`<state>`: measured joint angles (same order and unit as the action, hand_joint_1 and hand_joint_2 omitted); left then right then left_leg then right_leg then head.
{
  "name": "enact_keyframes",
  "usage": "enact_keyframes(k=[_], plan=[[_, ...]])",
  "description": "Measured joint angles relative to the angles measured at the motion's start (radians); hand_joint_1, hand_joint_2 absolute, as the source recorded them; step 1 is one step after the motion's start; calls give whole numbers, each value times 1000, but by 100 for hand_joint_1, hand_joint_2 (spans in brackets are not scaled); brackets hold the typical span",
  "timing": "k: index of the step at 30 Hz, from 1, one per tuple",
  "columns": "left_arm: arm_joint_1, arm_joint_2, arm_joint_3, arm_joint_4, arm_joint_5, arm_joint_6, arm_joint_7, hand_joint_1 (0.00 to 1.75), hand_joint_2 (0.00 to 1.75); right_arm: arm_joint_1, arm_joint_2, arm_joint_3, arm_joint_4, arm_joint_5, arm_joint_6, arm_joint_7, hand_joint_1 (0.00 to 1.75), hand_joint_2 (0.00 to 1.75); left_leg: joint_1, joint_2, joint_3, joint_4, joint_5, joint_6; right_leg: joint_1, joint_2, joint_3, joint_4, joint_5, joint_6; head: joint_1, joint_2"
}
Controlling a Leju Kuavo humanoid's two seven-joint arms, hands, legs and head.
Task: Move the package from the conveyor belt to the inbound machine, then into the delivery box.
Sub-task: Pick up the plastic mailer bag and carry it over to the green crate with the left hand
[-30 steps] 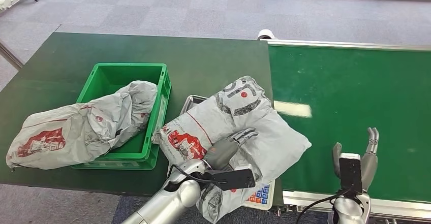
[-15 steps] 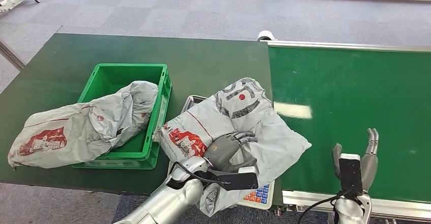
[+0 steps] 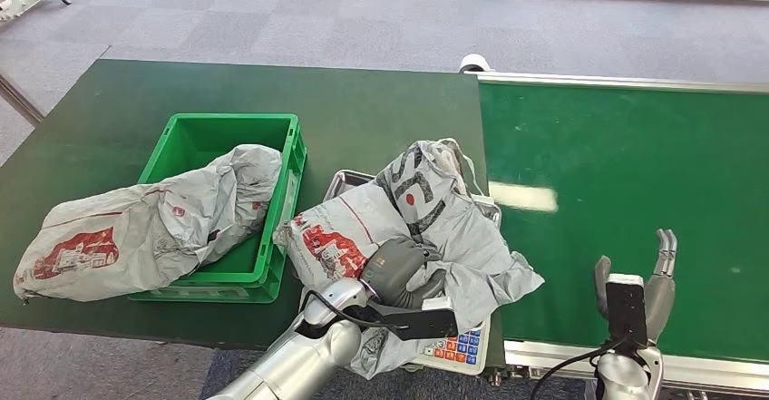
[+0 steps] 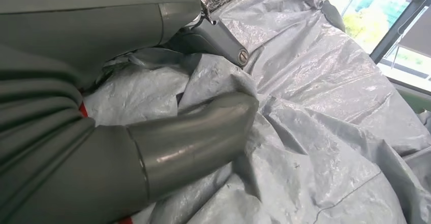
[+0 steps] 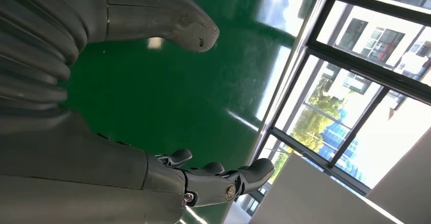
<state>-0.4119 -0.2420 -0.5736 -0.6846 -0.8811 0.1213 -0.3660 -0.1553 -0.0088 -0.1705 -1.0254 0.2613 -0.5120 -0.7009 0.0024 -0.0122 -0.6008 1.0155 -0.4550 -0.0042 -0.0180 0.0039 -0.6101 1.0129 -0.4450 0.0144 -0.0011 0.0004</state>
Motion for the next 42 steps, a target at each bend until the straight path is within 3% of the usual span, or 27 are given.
enact_keyframes(k=[1, 12, 16, 25, 35, 39, 42], plan=[[2, 0, 2, -1, 0, 0, -1, 51, 175, 0, 0, 0, 0, 0, 0, 0, 0, 175, 0, 0, 0, 0, 0, 0, 0, 0, 0, 0, 0, 0, 0, 0], [12, -1, 15, -5, -1, 1, -11, 51, 175, 0, 0, 0, 0, -2, 0, 0, 0, 175, 0, 0, 0, 0, 0, 0, 0, 0, 0, 0, 0, 0, 0, 0], [19, -2, 25, -11, 1, 12, -27, 174, 175, 0, 0, 0, 0, -3, 0, 0, 0, 175, 0, 0, 0, 0, 0, 0, 0, 0, 0, 0, 0, 0, 0, 0], [87, -1, 104, -146, 138, 138, -196, 175, 175, 16, 0, 0, 0, -5, -6, 0, 0, 175, 0, 0, -1, 0, 0, 0, 0, 0, -1, 0, 0, 0, 0, 0], [151, 14, 152, -296, 200, 182, -256, 175, 175, 22, 0, 0, 14, -11, -11, 0, 0, 175, 0, 0, -1, 0, -1, 0, 0, 0, -1, 0, -1, 0, 0, 0], [176, 15, 168, -365, 269, 258, -319, 175, 175, 22, 0, 0, 25, -18, -23, 0, 0, 175, 0, 0, -1, 0, -1, 1, 0, 0, -1, 0, -1, 0, 0, 0], [203, 32, 174, -477, 376, 386, -334, 175, 175, 25, 0, 1, 29, -27, -30, 0, 0, 175, 0, 0, -1, 0, -1, 0, 0, 1, -2, 0, -1, 0, 0, 0]])
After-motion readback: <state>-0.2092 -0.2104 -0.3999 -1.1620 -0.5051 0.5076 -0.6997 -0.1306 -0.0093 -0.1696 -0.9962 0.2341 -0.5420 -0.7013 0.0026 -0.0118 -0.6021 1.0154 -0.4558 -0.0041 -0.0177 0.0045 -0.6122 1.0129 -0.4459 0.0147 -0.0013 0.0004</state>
